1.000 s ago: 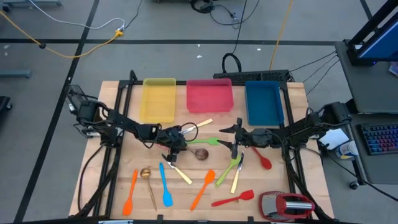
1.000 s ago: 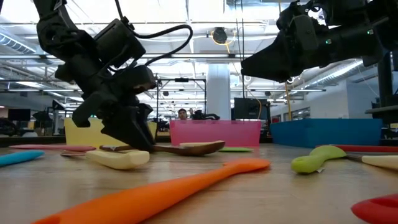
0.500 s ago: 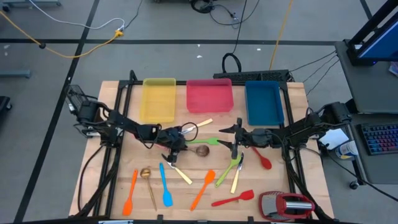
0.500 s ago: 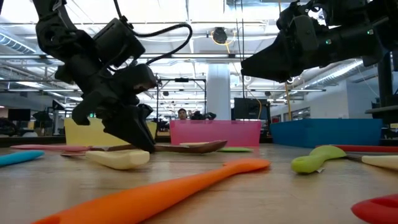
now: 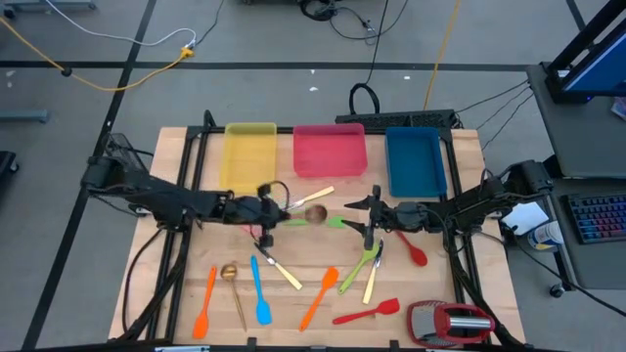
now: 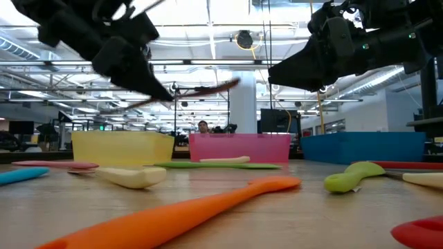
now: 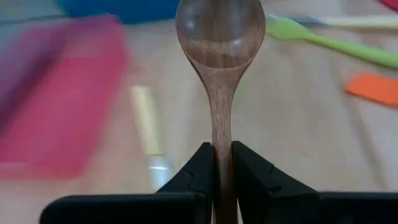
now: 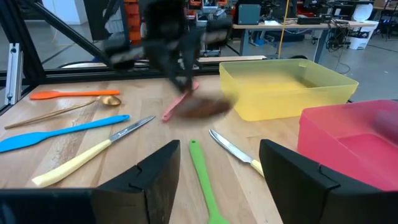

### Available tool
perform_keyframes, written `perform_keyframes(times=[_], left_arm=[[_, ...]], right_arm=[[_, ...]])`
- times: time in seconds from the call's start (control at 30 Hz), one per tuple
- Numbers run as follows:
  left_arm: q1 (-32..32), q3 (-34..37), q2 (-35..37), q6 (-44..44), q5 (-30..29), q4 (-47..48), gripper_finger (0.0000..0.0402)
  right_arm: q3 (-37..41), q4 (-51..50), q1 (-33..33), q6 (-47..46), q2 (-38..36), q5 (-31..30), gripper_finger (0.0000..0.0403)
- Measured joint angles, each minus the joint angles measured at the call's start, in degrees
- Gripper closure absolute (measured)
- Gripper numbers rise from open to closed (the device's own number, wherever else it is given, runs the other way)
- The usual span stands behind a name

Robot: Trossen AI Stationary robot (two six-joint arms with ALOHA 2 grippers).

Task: Pick & Place Kitchen Items
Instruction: Put the wooden serving spoon into the yellow bin

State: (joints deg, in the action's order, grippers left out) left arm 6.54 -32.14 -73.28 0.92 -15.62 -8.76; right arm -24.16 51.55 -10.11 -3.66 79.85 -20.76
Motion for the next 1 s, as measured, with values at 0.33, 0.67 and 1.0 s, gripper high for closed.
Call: perform_keyframes(times=[0.33,0.67,1.0], left_arm=[[-8.3,0.0,11.2,-6.3,-12.5,11.1,0.0361],[-23.4,-0.1,10.7,-11.2,-12.8,16.0,0.0360],[-34.7,-0.1,9.7,-16.2,-9.3,21.5,0.0360]], right_arm=[[0.0,0.0,0.0,0.0,0.0,0.0,0.0190],[0.0,0.4,0.0,0.0,0.0,-0.1,0.0190],[0.0,0.4,0.0,0.0,0.0,0.0,0.0190]])
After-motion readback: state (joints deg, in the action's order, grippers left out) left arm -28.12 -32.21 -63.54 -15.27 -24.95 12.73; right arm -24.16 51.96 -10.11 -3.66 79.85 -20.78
